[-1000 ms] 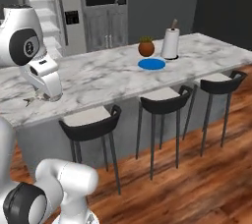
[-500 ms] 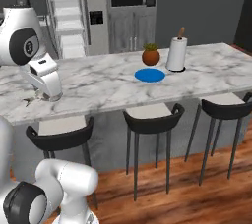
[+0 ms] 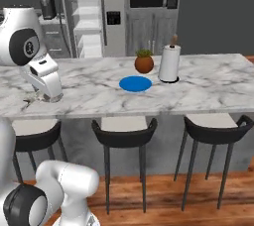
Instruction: Take the fish from the fridge and place it on the digital scale on the counter by the fridge. Wait a few seconds for a reading, then move it to the plate on the dining counter.
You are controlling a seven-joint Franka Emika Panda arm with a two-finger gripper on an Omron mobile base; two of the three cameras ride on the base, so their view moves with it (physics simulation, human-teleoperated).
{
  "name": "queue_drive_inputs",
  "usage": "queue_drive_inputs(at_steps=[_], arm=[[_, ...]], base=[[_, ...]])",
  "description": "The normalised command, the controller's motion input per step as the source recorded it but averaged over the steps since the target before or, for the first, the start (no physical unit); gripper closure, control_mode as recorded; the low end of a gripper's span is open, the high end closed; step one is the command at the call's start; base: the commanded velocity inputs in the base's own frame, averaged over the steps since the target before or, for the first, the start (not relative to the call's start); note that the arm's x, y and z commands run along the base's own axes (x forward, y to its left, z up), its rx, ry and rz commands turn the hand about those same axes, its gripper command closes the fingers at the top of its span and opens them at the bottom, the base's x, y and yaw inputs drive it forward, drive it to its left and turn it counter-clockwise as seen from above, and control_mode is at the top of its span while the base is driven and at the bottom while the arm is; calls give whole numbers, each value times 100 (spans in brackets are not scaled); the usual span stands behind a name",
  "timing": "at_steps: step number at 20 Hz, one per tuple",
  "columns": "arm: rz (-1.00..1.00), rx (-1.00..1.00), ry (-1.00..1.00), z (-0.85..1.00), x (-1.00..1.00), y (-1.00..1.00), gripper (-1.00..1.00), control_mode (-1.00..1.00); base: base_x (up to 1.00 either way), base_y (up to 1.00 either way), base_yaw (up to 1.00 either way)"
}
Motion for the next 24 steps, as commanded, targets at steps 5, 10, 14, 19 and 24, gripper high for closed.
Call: queue_drive_inputs(at_steps=[5, 10, 14, 19, 24], arm=[[0, 0, 0, 0, 0, 0, 100, 100], [0, 0, 0, 0, 0, 0, 100, 100], [0, 0, 0, 0, 0, 0, 100, 100], [0, 0, 0, 0, 0, 0, 100, 100], [3, -5, -4, 0, 53, 0, 100, -100]], base=[[38, -100, 36], [52, -100, 34], [78, -67, 26], [95, -11, 11], [36, 0, 3]])
